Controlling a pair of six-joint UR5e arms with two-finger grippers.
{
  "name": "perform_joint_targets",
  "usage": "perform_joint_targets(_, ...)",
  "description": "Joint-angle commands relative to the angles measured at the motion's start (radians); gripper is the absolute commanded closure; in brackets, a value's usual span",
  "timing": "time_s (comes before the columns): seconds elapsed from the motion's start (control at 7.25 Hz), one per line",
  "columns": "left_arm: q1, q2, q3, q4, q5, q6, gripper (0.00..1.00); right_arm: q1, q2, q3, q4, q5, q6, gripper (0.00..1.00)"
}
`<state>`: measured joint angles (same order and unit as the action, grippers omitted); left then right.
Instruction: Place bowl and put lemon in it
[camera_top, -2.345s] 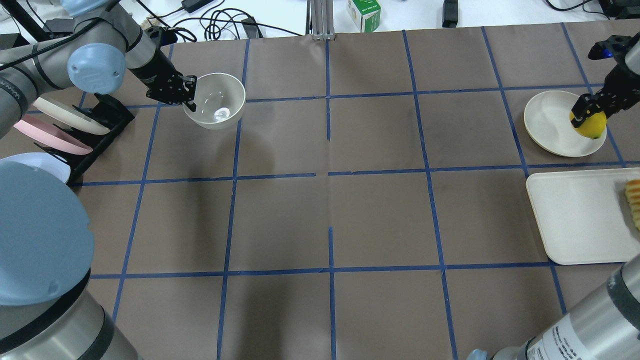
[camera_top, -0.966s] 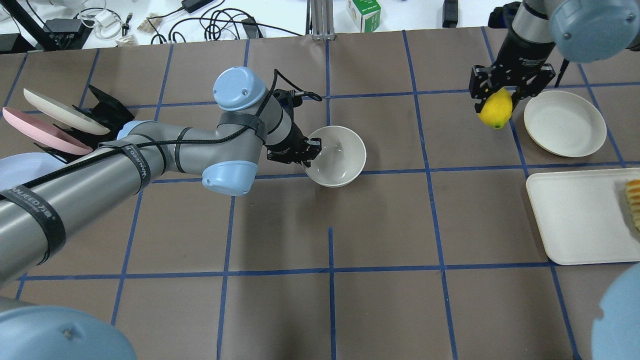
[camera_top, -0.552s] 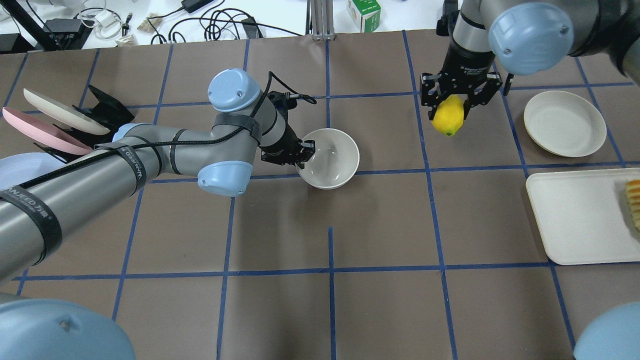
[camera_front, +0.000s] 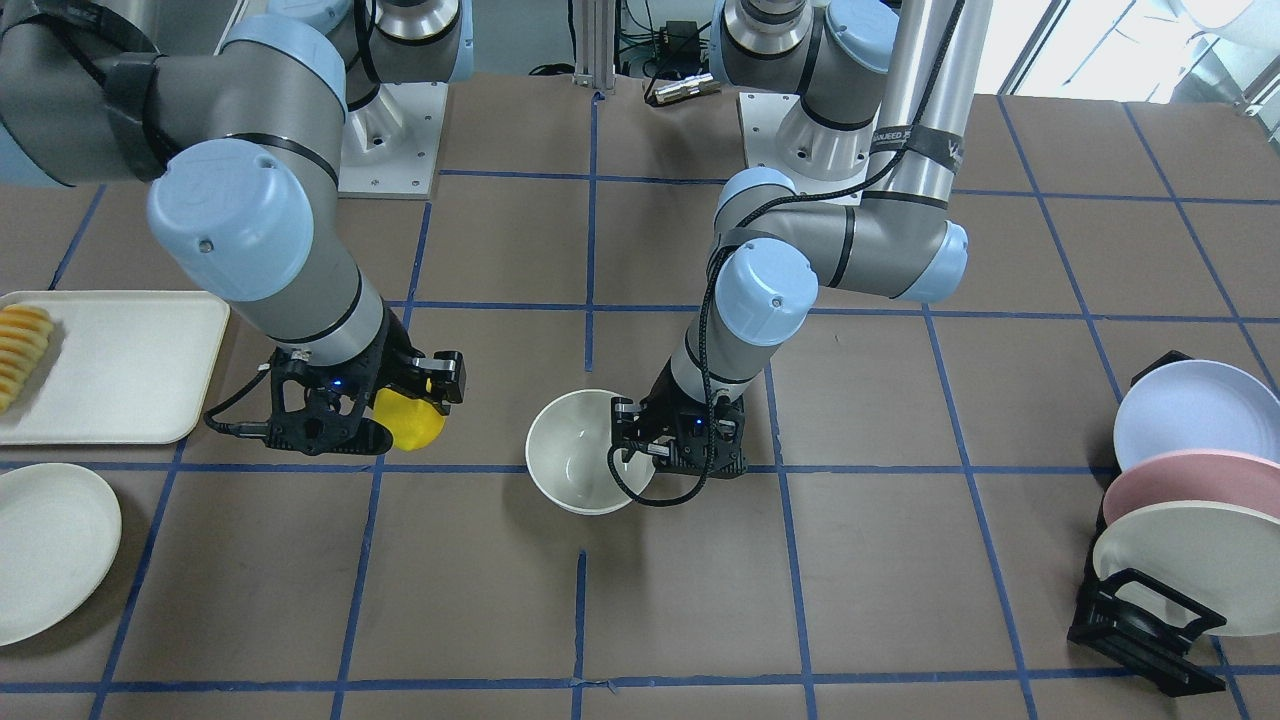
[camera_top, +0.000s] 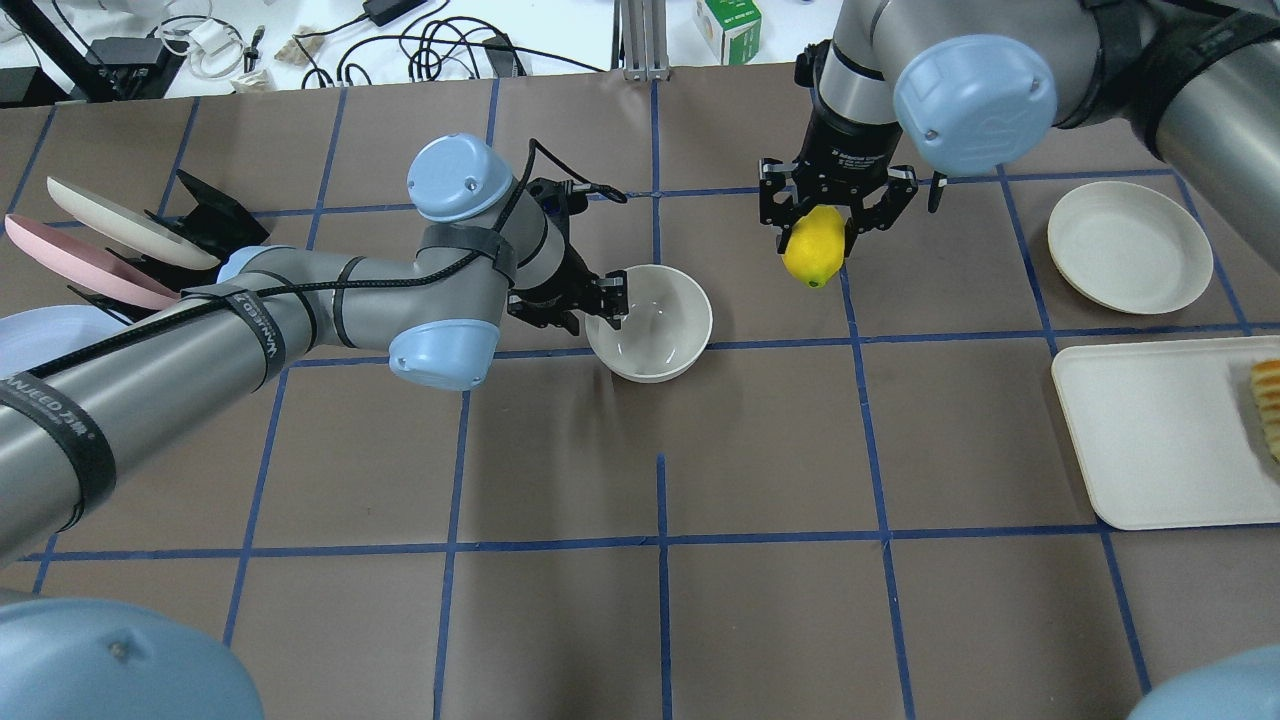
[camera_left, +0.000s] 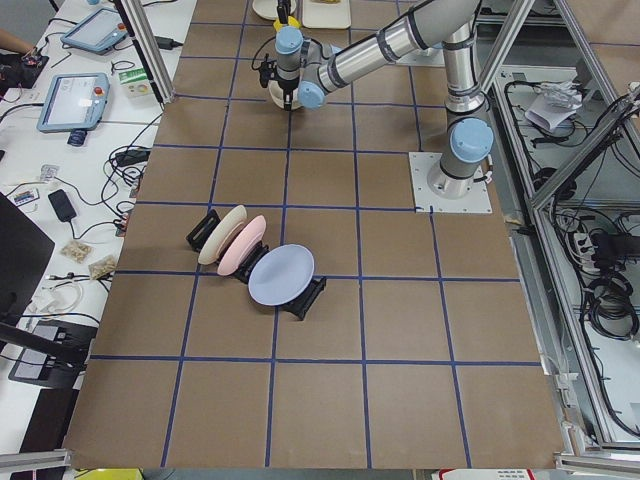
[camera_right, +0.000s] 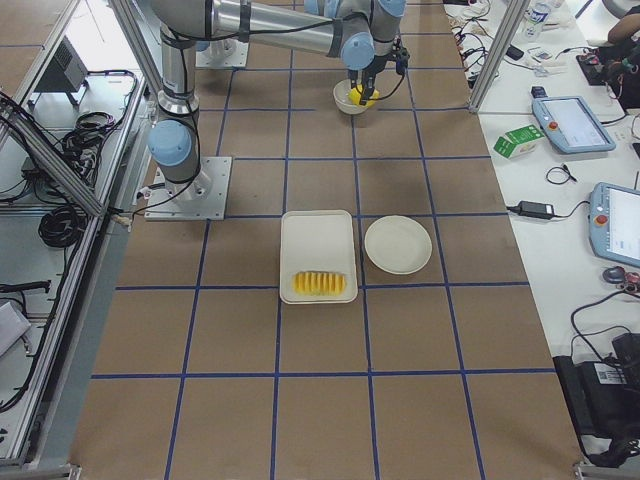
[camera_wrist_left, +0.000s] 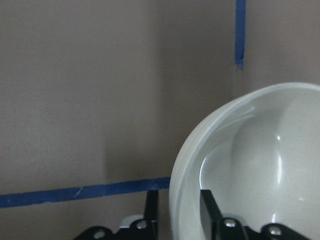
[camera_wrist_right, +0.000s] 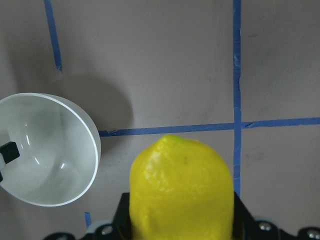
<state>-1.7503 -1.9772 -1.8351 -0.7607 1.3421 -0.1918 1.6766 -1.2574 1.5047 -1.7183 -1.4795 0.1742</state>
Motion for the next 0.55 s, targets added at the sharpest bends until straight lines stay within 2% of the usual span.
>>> perform_joint_targets(0.0,0.056,0.090,0.043,-0.148,0.018,0.102,0.04,0.061,0.026,0.003,-0.049,0.001,0.075,1.00)
perform_joint_targets(0.14,0.075,0.141,0.081,-0.276,0.120,0.159,0.04,0.095,0.044,0.003,-0.085,0.001,0.099,1.00)
perform_joint_targets(0.41,0.089,0.236,0.181,-0.528,0.167,0.175,0.04,0.170,0.085,0.005,-0.144,0.002,0.120,1.00)
